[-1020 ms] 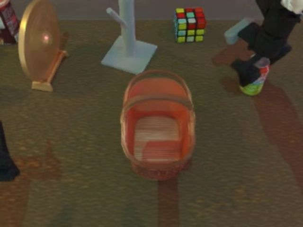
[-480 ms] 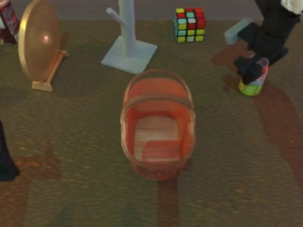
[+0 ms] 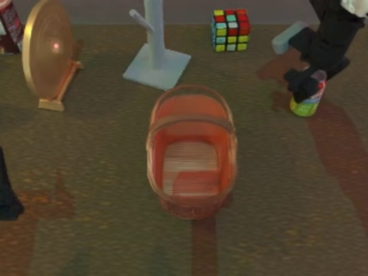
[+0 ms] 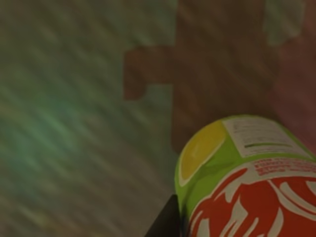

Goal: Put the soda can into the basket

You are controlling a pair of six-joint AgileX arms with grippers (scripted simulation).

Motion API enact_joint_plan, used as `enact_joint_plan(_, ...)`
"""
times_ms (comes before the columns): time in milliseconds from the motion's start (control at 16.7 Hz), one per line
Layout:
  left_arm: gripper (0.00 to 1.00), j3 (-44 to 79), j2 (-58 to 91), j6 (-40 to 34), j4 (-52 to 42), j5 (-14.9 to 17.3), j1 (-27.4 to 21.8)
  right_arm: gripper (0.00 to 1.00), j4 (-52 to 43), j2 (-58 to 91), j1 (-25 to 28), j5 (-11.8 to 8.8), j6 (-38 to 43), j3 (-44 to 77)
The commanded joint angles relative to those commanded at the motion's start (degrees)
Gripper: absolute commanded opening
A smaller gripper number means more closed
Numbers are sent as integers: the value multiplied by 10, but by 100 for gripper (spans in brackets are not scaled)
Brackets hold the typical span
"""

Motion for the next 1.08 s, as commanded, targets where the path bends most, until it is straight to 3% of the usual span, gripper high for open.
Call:
enact_joint_plan(180, 100, 0, 0, 0, 0, 0, 0, 0, 18, -4, 3, -11, 5, -10)
enact_joint_plan(420, 100, 0, 0, 0, 0, 0, 0, 0, 126, -27, 15, -72, 37, -69)
enact_joint_plan(660, 100, 0, 0, 0, 0, 0, 0, 0, 326, -68, 32, -173, 95, -166)
enact_joint_plan(1080, 100, 0, 0, 0, 0, 0, 0, 0, 765, -172, 68, -388, 226, -389)
